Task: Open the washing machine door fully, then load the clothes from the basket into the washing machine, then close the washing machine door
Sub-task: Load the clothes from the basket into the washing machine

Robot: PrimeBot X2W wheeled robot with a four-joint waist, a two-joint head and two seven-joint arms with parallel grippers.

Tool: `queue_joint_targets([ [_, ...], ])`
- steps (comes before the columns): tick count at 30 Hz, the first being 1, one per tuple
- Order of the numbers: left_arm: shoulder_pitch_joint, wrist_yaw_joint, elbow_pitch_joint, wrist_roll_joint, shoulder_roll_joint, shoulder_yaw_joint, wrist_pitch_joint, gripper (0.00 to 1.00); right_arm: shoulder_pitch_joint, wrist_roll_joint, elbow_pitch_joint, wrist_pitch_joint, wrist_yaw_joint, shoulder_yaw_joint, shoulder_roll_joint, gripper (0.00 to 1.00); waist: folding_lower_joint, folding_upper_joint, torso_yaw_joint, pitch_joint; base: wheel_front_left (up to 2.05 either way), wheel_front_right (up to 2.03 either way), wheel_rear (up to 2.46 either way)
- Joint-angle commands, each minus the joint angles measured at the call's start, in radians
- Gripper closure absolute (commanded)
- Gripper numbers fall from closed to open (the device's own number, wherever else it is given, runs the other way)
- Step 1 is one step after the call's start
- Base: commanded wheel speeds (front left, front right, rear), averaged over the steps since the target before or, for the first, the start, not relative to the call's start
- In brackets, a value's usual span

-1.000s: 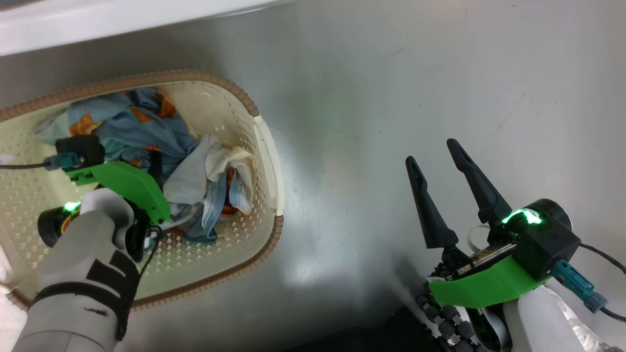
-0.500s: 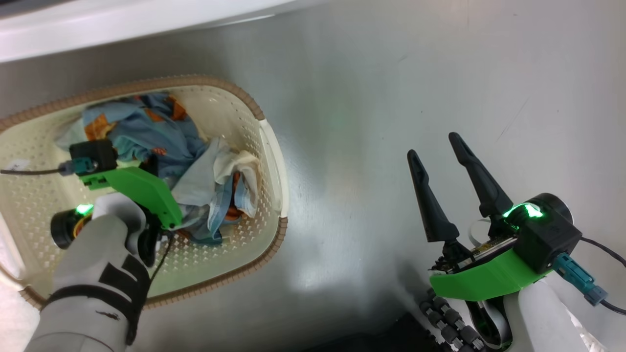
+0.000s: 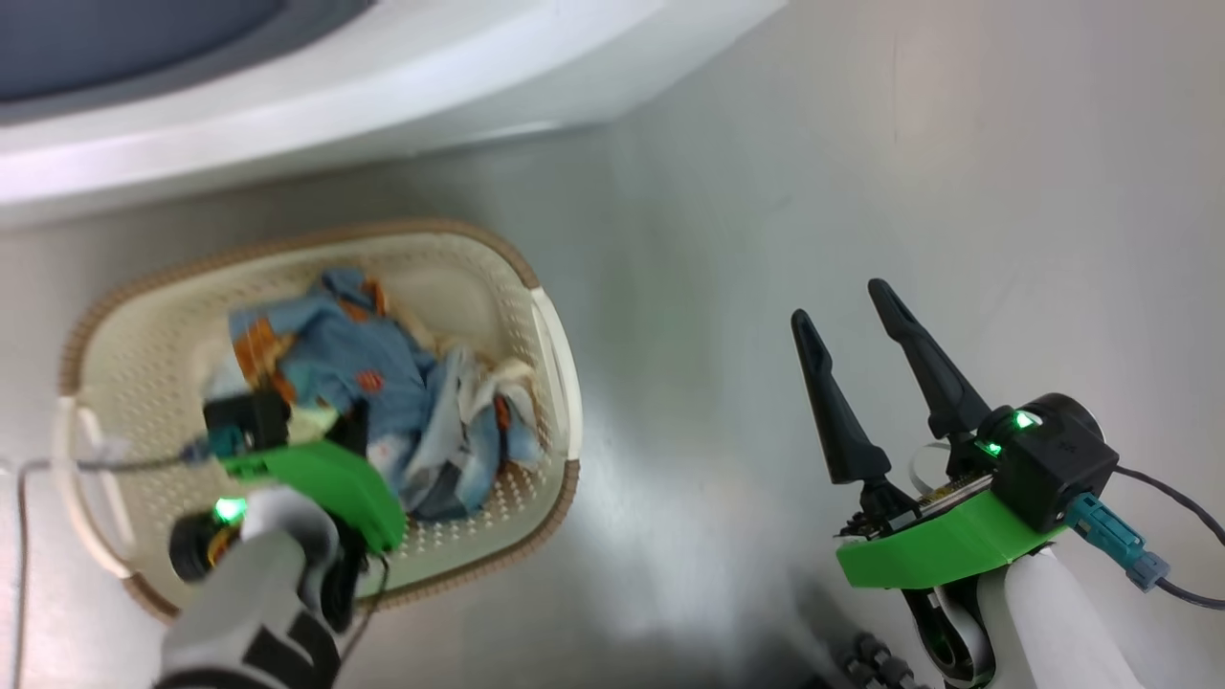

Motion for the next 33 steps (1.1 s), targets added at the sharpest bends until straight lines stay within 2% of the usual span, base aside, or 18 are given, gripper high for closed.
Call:
queue_joint_targets([
  [1, 0.061, -0.002, -0.023, -0.018, 0.022, 0.013, -0.015, 1.00, 0.034, 0.020, -0.013, -0.005, 0.003, 0.017, -0.002, 0.00, -0.0001, 0.0000, 0.031, -0.098, 0.00, 0.00, 0.00],
  [5, 0.148, -0.002, -0.091, -0.035, 0.029, 0.018, -0.026, 1.00, 0.063, 0.018, 0.006, -0.005, 0.003, 0.004, -0.002, 0.00, -0.0001, 0.0000, 0.056, -0.196, 0.00, 0.00, 0.00],
  [9, 0.244, 0.000, -0.194, -0.017, 0.040, 0.074, -0.027, 1.00, 0.104, 0.009, 0.026, -0.005, 0.003, -0.004, -0.002, 0.00, -0.0001, 0.0000, 0.084, -0.297, 0.00, 0.00, 0.00],
  [18, 0.503, 0.024, -0.430, 0.044, 0.013, 0.191, -0.027, 1.00, 0.216, -0.004, 0.057, -0.005, 0.003, -0.032, -0.002, 0.00, -0.0001, 0.0000, 0.134, -0.521, 0.00, 0.00, 0.00],
  [25, 0.671, 0.062, -0.610, 0.090, 0.010, 0.229, -0.027, 1.00, 0.305, -0.008, 0.072, -0.005, 0.003, -0.045, -0.002, 0.00, -0.0001, 0.0000, 0.169, -0.654, 0.00, 0.00, 0.00],
  [33, 0.816, 0.125, -0.831, 0.143, 0.037, 0.246, -0.027, 1.00, 0.364, -0.030, 0.063, -0.005, 0.003, -0.056, -0.002, 0.00, -0.0001, 0.0000, 0.197, -0.730, 0.00, 0.00, 0.00],
])
